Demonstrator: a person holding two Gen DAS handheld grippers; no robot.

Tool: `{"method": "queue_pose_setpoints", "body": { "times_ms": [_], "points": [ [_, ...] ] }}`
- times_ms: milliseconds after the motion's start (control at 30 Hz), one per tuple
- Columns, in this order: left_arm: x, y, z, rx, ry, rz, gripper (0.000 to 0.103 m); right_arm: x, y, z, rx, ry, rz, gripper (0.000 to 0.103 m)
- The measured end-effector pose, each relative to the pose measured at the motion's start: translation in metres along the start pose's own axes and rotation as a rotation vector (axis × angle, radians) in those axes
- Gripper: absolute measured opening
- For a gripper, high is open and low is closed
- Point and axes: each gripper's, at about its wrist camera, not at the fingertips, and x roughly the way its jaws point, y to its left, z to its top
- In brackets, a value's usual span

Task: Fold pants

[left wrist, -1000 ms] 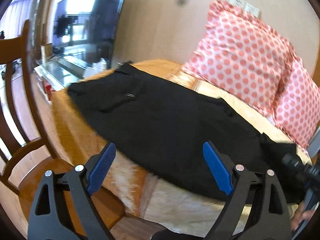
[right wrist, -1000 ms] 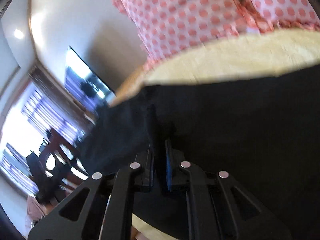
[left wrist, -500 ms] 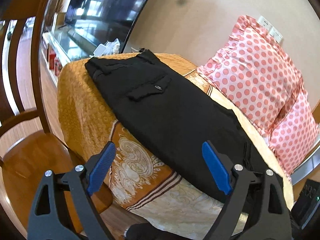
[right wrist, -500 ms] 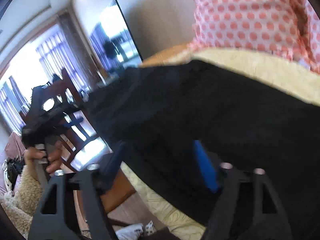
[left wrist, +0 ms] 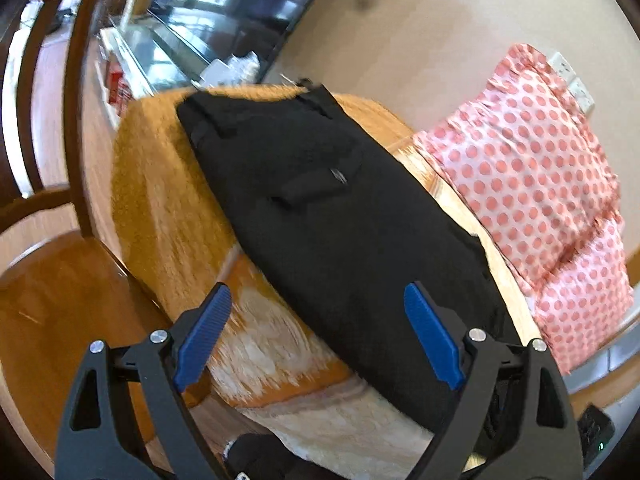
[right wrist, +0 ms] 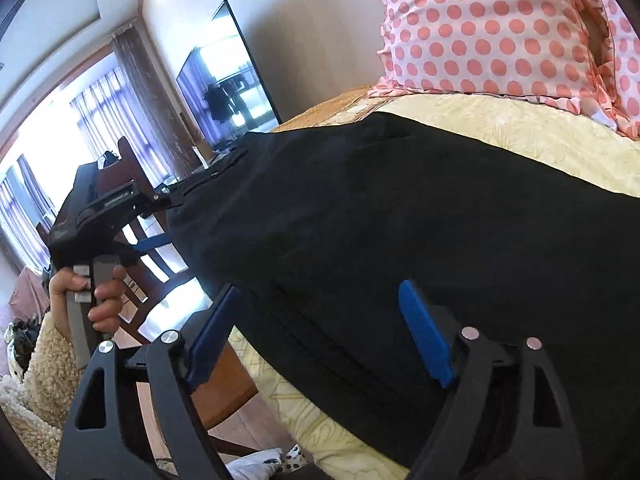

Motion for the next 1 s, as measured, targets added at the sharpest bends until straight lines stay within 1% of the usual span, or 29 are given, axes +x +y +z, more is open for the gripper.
{"method": "queue_pose_setpoints", "body": {
  "times_ms": [67,167,233,300,333,400,500,533,600,667,733,800,833,900,933,1000],
  "points": [
    [-0.002,0.005,0.016,-0.019,-0.043,0.023,0.088,0.000,0.003,-0.001,-0.008,-0.003,-0.003,0.084],
    [0.000,0.015,0.038,-0.049,-0.066,0.057,0.088,-0.002,0.006,0.002,-0.009,-0.009,0.000,0.084],
    [0.007,0.024,0.052,-0.086,-0.044,0.068,0.088,-0.003,0.006,0.002,-0.009,-0.010,0.002,0.085],
    [0.014,0.030,0.062,-0.113,-0.020,0.049,0.088,-0.003,0.006,0.002,-0.008,-0.010,0.003,0.085],
    [0.020,0.033,0.066,-0.129,0.007,0.044,0.088,-0.002,0.006,0.003,-0.006,-0.010,0.005,0.086],
    [0.028,0.036,0.069,-0.146,0.036,0.059,0.088,-0.002,0.006,0.004,-0.004,-0.010,0.009,0.086],
    [0.029,0.039,0.070,-0.159,0.045,0.068,0.088,-0.001,0.007,0.004,-0.007,-0.013,0.012,0.087],
    [0.028,0.041,0.069,-0.175,0.041,0.066,0.086,-0.001,0.007,0.004,-0.010,-0.013,0.013,0.088],
    [0.022,0.040,0.068,-0.188,0.024,0.058,0.086,-0.002,0.008,0.003,-0.019,-0.011,0.010,0.088],
    [0.016,0.036,0.069,-0.168,-0.011,0.063,0.086,-0.002,0.008,0.002,-0.019,-0.013,0.017,0.090],
    [0.015,0.035,0.072,-0.159,-0.019,0.053,0.086,-0.002,0.008,0.002,-0.022,-0.015,0.023,0.091],
    [0.021,0.037,0.075,-0.175,0.009,0.029,0.086,-0.002,0.010,0.001,-0.032,-0.015,0.018,0.092],
    [0.025,0.039,0.076,-0.189,0.026,0.002,0.086,-0.002,0.011,0.001,-0.035,-0.015,0.016,0.092],
    [0.028,0.037,0.080,-0.179,0.039,-0.009,0.086,-0.003,0.010,0.000,-0.034,-0.016,0.018,0.092],
    [0.031,0.037,0.082,-0.174,0.050,-0.023,0.087,-0.004,0.010,0.000,-0.032,-0.018,0.020,0.092],
    [0.037,0.035,0.086,-0.157,0.077,-0.064,0.093,-0.004,0.011,0.000,-0.033,-0.021,0.020,0.092]
  ]
}}
